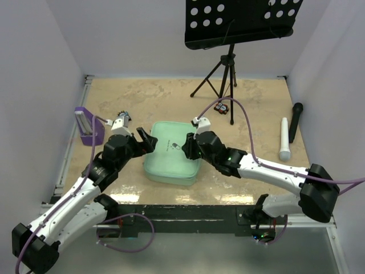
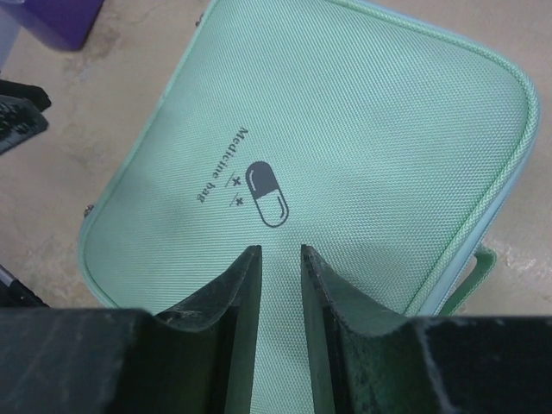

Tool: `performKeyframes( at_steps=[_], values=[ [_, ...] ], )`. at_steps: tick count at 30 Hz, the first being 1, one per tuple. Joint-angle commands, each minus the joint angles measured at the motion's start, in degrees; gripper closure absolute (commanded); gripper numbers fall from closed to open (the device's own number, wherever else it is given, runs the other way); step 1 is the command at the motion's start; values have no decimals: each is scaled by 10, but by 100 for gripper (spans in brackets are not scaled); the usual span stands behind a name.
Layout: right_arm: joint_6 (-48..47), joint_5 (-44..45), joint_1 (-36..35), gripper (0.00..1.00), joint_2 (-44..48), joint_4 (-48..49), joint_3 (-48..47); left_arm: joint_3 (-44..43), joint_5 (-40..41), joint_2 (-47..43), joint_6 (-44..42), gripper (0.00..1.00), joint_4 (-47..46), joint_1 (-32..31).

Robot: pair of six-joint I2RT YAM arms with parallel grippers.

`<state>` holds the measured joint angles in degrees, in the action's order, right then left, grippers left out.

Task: Organize the medicine kit
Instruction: Close the medicine box at the center of the board.

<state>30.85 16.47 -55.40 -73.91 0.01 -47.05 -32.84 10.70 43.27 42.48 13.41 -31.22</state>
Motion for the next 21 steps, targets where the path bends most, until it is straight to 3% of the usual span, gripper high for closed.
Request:
performKeyframes(
  at_steps=[1,9,17,21],
  values=[
    [9,-34,19,71,-14,33,16,36,-3,-25,14,5,-58,12],
    [22,-43,33,72,-15,46,48,88,-25,18,56,5,-57,23],
    [26,-33,41,72,-22,34,52,128,-41,0,60,6,-105,27],
    [61,14,45,47,25,4,53,153,-70,0,67,7,-152,27]
  ],
)
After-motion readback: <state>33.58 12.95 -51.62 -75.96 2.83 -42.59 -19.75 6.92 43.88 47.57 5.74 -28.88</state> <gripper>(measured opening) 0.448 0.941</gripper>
